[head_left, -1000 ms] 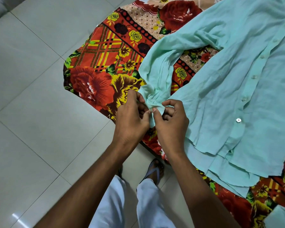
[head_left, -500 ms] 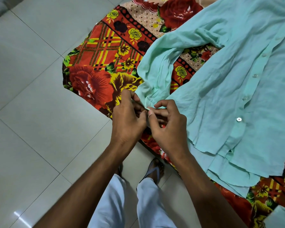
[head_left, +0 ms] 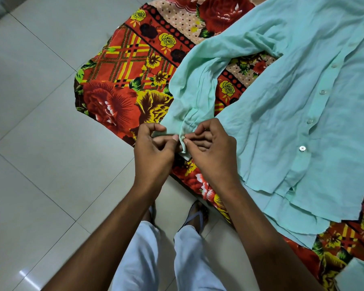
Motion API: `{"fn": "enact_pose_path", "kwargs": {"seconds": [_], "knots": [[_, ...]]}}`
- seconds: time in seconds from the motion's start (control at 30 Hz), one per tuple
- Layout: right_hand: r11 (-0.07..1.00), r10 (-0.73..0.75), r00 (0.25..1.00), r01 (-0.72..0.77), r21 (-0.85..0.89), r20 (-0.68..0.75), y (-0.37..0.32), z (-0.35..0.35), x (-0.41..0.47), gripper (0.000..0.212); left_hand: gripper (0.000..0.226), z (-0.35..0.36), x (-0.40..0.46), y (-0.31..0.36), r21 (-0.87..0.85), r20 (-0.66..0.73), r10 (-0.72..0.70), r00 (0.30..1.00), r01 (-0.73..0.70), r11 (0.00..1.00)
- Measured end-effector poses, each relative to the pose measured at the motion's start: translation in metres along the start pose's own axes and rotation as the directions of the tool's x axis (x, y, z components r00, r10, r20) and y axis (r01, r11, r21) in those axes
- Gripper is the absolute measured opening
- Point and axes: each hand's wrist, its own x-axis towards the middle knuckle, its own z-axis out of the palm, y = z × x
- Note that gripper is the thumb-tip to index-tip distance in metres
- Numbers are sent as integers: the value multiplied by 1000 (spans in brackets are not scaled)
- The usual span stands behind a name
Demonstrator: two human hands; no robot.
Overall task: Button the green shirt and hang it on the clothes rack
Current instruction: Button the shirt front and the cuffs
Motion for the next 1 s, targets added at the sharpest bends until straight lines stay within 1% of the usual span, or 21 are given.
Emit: {"fn": "enact_pose_path", "kwargs": {"seconds": [0.07, 0.13, 0.27, 0.37, 0.43, 0.5, 0.53, 0.63, 0.73, 0.8, 0.83, 0.87, 0.9, 0.97, 1.0], "knots": [[1000, 4, 1000, -4, -3, -2, 0, 0, 1, 27, 37, 0, -2, 2, -23, 8, -3, 1000, 3, 1000], [1000, 19, 1000, -19, -1, -5, 0, 1, 1, 27, 43, 0, -2, 1, 19, 17, 2, 1000, -2, 1000], [999, 41, 999, -41, -22, -18, 3, 2, 0, 33, 38, 3, 1, -3, 81, -17, 41, 999, -40, 996], [992, 87, 995, -90, -88, -39, 3, 1, 4, 38, 37, 4, 2, -7, 156, 14, 112, 994, -113, 981], [977, 172, 984, -177, -116, -57, 2, 2, 10, 43, 36, 2, 3, -10, 245, 63, 211, 976, -220, 944], [955, 291, 956, -293, -53, -37, -1, 3, 16, 45, 36, 0, 3, -11, 330, 134, 314, 940, -341, 880], [941, 338, 941, -338, -23, -23, -2, 4, 19, 46, 36, -1, 4, -11, 349, 159, 339, 927, -375, 859], [898, 433, 901, -433, 80, 27, -7, 3, 25, 46, 38, -3, 8, -13, 366, 173, 337, 926, -378, 850], [848, 478, 869, -494, 194, 126, -16, 1, 27, 43, 38, -5, 11, -14, 372, 177, 307, 935, -352, 859], [791, 523, 830, -557, 254, 193, -17, -1, 27, 45, 36, -6, 13, -13, 401, 190, 323, 927, -374, 837], [779, 537, 819, -574, 253, 204, -14, -3, 27, 47, 34, -7, 14, -12, 430, 206, 341, 917, -397, 811], [791, 538, 821, -570, 223, 191, -12, -5, 28, 50, 33, -8, 16, -12, 469, 227, 354, 907, -421, 777], [826, 520, 839, -542, 153, 162, -9, -6, 28, 52, 32, -8, 17, -11, 512, 245, 360, 900, -435, 741], [898, 440, 893, -437, -49, 97, -6, -7, 27, 51, 32, -6, 19, -8, 608, 245, 344, 906, -420, 674], [914, 393, 916, -381, -137, 75, -6, -7, 26, 49, 32, -6, 20, -6, 662, 225, 325, 918, -389, 641]]}}
